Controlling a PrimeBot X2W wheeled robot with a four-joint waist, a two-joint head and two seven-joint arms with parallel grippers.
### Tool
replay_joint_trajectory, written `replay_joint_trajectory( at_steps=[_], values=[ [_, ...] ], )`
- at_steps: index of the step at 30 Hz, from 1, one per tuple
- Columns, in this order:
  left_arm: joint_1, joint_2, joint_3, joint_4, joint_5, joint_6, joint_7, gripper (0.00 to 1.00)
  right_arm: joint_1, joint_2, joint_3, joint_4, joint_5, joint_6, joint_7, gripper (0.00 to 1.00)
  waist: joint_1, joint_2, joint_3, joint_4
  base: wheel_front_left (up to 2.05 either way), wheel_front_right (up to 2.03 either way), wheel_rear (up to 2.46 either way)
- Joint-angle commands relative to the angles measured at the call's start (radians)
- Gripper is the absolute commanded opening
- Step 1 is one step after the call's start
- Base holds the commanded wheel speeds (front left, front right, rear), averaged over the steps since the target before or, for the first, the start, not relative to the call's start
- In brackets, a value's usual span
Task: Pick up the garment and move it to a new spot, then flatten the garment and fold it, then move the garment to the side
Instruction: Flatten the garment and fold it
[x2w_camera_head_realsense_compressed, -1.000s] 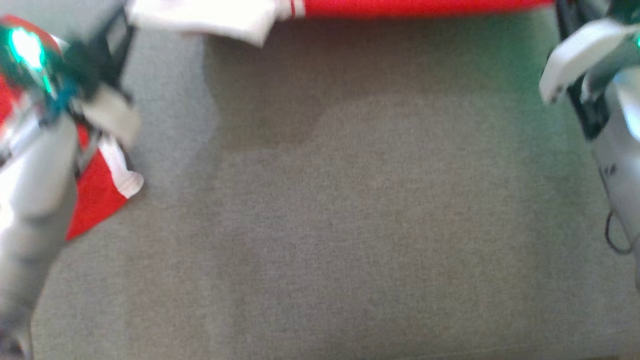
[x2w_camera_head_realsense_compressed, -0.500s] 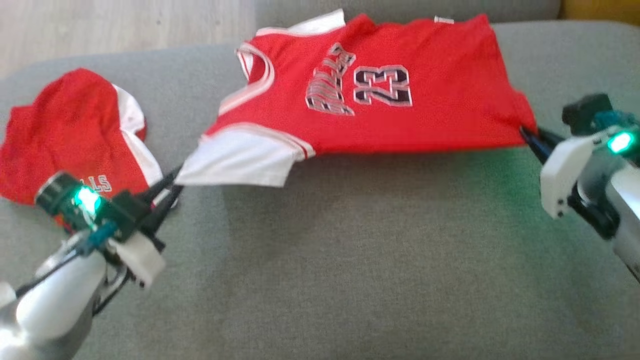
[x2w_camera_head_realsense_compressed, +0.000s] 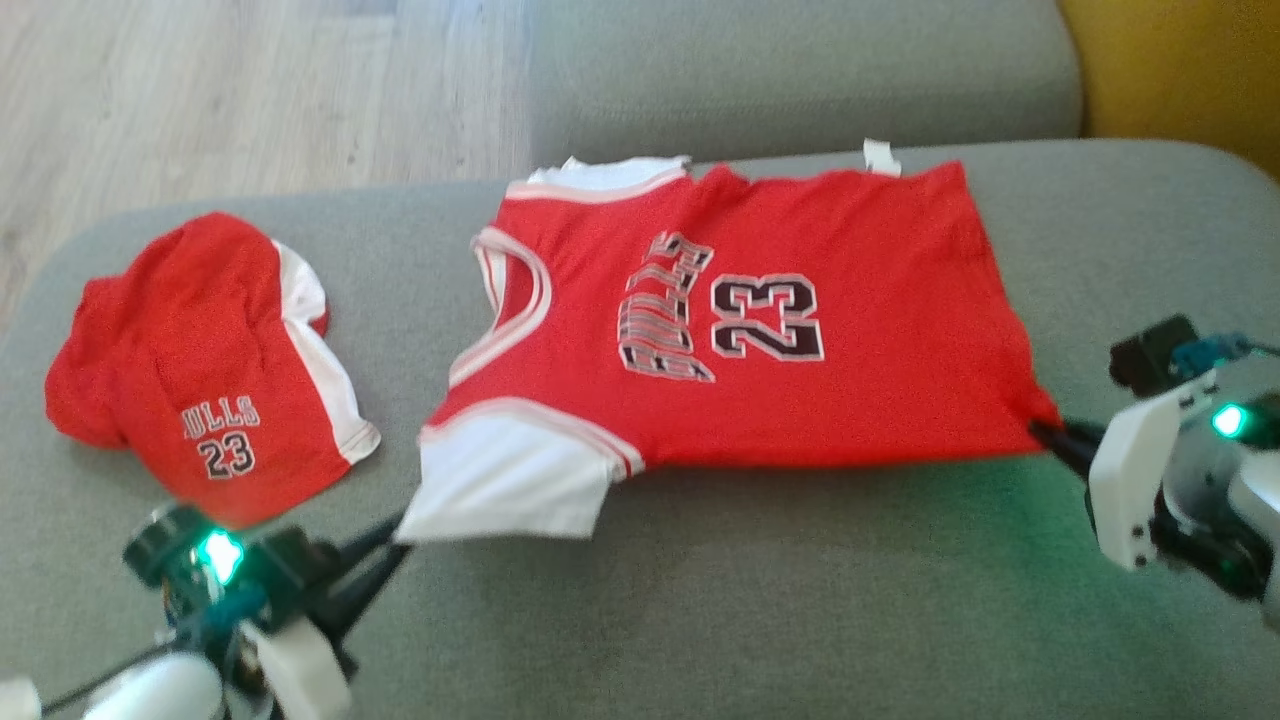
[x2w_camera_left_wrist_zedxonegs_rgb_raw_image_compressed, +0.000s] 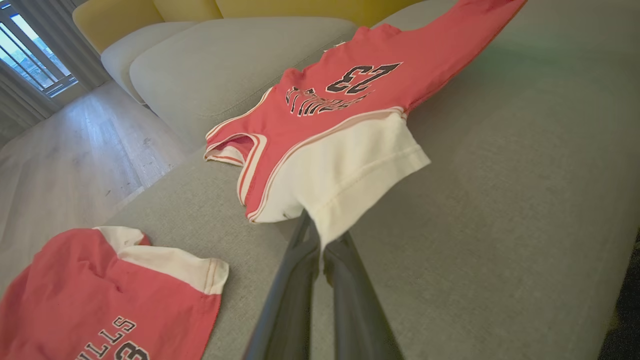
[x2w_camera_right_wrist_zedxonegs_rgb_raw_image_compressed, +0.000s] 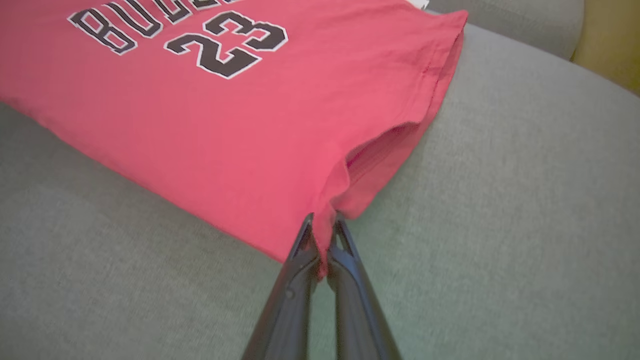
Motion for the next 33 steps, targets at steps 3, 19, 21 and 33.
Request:
replay_joint_trajectory(
  at_steps=[3, 19, 21, 33],
  values=[
    [0.024, 0.093, 0.034, -0.114, -0.038, 0.023, 0.049, 0.0, 0.045, -0.085, 0.013, -0.06, 0.069, -0.001, 0.07, 0.0, 0.0002, -0.0001, -0.031, -0.015, 0.0, 0.0, 0.0],
    [0.014, 0.124, 0.052, -0.227, -0.028, 0.092, 0.111, 0.0, 0.051, -0.107, -0.07, -0.137, 0.123, -0.001, 0.102, 0.0, 0.0002, -0.0001, 0.013, -0.039, 0.0, 0.0, 0.0],
    [-0.016, 0.122, 0.056, -0.217, -0.014, 0.089, 0.117, 0.0, 0.034, -0.097, -0.086, -0.127, 0.11, -0.001, 0.103, 0.0, 0.0002, -0.0001, 0.033, -0.041, 0.0, 0.0, 0.0],
    [-0.245, 0.078, 0.053, -0.102, 0.012, 0.013, 0.147, 0.0, -0.075, -0.002, -0.15, -0.05, 0.029, -0.001, 0.11, 0.0, 0.0002, -0.0001, 0.161, -0.065, 0.0, 0.0, 0.0]
  ],
)
